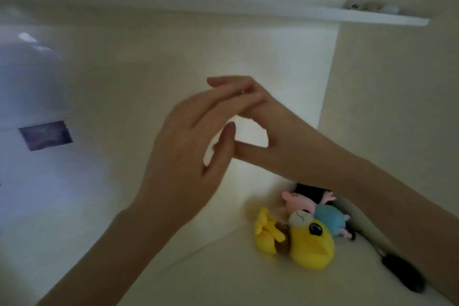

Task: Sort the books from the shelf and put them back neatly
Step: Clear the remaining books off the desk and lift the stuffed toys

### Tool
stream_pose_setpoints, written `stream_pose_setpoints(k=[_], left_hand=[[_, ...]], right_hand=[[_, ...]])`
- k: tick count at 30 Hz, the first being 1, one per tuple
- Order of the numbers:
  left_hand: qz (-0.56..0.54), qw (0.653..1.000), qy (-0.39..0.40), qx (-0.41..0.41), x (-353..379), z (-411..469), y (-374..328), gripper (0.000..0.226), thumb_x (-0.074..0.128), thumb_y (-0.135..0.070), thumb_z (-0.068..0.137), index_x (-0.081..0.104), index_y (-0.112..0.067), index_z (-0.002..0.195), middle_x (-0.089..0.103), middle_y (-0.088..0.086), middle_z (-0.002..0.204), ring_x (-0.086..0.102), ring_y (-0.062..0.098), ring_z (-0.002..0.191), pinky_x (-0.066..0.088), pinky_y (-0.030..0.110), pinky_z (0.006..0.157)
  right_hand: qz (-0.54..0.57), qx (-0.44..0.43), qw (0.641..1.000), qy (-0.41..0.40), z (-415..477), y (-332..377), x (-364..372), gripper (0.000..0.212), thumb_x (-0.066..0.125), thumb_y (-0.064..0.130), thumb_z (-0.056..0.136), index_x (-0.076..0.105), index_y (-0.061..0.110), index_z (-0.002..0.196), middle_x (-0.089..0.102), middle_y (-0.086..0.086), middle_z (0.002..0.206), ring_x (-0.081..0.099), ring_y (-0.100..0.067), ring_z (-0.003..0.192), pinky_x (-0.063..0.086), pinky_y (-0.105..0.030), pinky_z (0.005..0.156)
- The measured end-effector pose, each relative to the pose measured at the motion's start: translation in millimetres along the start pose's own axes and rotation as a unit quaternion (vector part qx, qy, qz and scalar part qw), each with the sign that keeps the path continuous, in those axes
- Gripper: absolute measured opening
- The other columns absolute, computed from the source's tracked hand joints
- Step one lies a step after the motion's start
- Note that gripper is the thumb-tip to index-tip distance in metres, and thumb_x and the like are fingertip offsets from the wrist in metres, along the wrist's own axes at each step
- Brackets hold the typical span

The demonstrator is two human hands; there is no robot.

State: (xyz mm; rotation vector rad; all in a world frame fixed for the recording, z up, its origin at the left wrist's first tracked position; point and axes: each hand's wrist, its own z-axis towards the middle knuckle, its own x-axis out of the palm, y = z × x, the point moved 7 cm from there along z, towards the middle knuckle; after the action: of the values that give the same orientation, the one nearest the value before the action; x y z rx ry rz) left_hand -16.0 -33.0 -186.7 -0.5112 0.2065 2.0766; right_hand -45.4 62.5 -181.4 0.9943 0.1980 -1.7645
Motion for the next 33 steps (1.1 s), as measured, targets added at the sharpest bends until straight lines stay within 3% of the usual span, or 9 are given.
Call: stream_pose_setpoints(k=[4, 8, 10, 13, 18, 23, 29, 31, 33], left_hand=[[-0.158, 0.973, 0.14, -0.097, 138.1, -60.7, 15.6, 0.04, 0.043, -0.011, 0.092, 0.058, -0.016, 0.129, 0.054, -0.007, 0.136, 0.047, 0.004, 0.126, 0.035, 0.022, 0.106], [-0.274, 0.895, 0.31, -0.167, 273.7, -155.6, 19.6, 0.047, 0.047, -0.002, 0.093, 0.051, -0.021, 0.136, 0.048, -0.009, 0.142, 0.04, 0.0, 0.131, 0.033, 0.021, 0.109], [-0.284, 0.854, 0.382, -0.211, 325.8, -207.0, 25.4, 0.053, 0.048, -0.008, 0.095, 0.043, -0.038, 0.138, 0.041, -0.013, 0.144, 0.035, -0.005, 0.132, 0.031, 0.019, 0.11], [-0.196, 0.821, 0.478, -0.241, 383.0, -272.8, 47.9, 0.054, 0.043, -0.02, 0.097, 0.028, -0.03, 0.147, 0.023, -0.009, 0.153, 0.024, 0.007, 0.142, 0.019, 0.021, 0.116], [-0.099, 0.87, 0.401, -0.269, 423.9, -304.3, 94.2, 0.076, 0.074, 0.005, 0.064, 0.05, -0.025, 0.131, 0.055, 0.002, 0.129, 0.062, 0.023, 0.108, 0.053, 0.035, 0.081], [-0.016, 0.885, 0.396, -0.243, 434.2, -299.2, 97.3, 0.088, 0.088, -0.008, 0.037, 0.052, -0.028, 0.114, 0.043, -0.005, 0.108, 0.05, 0.013, 0.091, 0.05, 0.031, 0.053], [-0.07, 0.862, 0.372, -0.337, 427.7, -307.9, 109.2, 0.044, 0.059, -0.016, 0.073, 0.06, -0.027, 0.116, 0.051, -0.003, 0.116, 0.058, 0.017, 0.1, 0.055, 0.038, 0.073], [-0.139, 0.813, 0.338, -0.453, 418.9, -300.7, 113.1, 0.029, 0.052, -0.013, 0.089, 0.061, -0.029, 0.113, 0.059, -0.003, 0.113, 0.061, 0.019, 0.102, 0.05, 0.036, 0.085], [-0.142, 0.815, 0.302, -0.474, 407.7, -288.7, 117.7, 0.034, 0.056, -0.008, 0.091, 0.06, -0.027, 0.118, 0.061, -0.004, 0.115, 0.059, 0.017, 0.103, 0.046, 0.029, 0.086]], right_hand=[[0.112, 0.228, 0.967, 0.018, -108.5, -100.4, 38.9, 0.041, 0.065, 0.016, 0.087, 0.05, 0.034, 0.121, 0.05, 0.005, 0.13, 0.046, 0.001, 0.122, 0.039, -0.02, 0.103], [0.121, 0.419, 0.899, 0.035, -226.7, -193.4, 93.0, 0.033, 0.065, 0.007, 0.087, 0.059, 0.009, 0.12, 0.051, 0.009, 0.116, 0.049, -0.011, 0.117, 0.04, -0.02, 0.096], [0.098, 0.498, 0.86, 0.041, -286.2, -234.0, 115.9, 0.039, 0.069, 0.029, 0.086, 0.057, 0.018, 0.121, 0.042, 0.013, 0.127, 0.04, -0.011, 0.129, 0.03, -0.009, 0.099], [0.053, 0.612, 0.789, -0.018, -358.1, -289.9, 126.3, 0.107, 0.056, 0.089, 0.049, 0.037, 0.031, 0.137, 0.023, -0.003, 0.15, 0.02, -0.025, 0.141, 0.023, -0.032, 0.11], [0.17, 0.731, 0.641, -0.162, -411.6, -349.8, 137.4, 0.116, 0.08, 0.05, 0.07, 0.0, 0.031, 0.151, -0.003, -0.006, 0.159, 0.015, -0.031, 0.144, 0.03, -0.052, 0.11], [0.285, 0.755, 0.551, -0.213, -416.4, -370.4, 176.2, 0.114, 0.082, 0.048, 0.066, 0.004, 0.042, 0.149, 0.021, -0.008, 0.151, 0.044, -0.036, 0.121, 0.057, -0.05, 0.069], [0.318, 0.719, 0.55, -0.282, -431.0, -371.6, 179.0, 0.105, 0.091, 0.038, 0.049, 0.029, 0.044, 0.133, 0.034, -0.005, 0.138, 0.047, -0.033, 0.117, 0.057, -0.054, 0.074], [0.305, 0.703, 0.581, -0.274, -433.6, -359.4, 169.5, 0.107, 0.088, 0.045, 0.038, 0.032, 0.043, 0.13, 0.04, -0.002, 0.134, 0.049, -0.029, 0.117, 0.055, -0.052, 0.081], [0.29, 0.667, 0.633, -0.265, -432.5, -346.1, 152.5, 0.1, 0.087, 0.04, 0.039, 0.039, 0.04, 0.126, 0.048, 0.003, 0.128, 0.052, -0.024, 0.116, 0.054, -0.043, 0.082]])
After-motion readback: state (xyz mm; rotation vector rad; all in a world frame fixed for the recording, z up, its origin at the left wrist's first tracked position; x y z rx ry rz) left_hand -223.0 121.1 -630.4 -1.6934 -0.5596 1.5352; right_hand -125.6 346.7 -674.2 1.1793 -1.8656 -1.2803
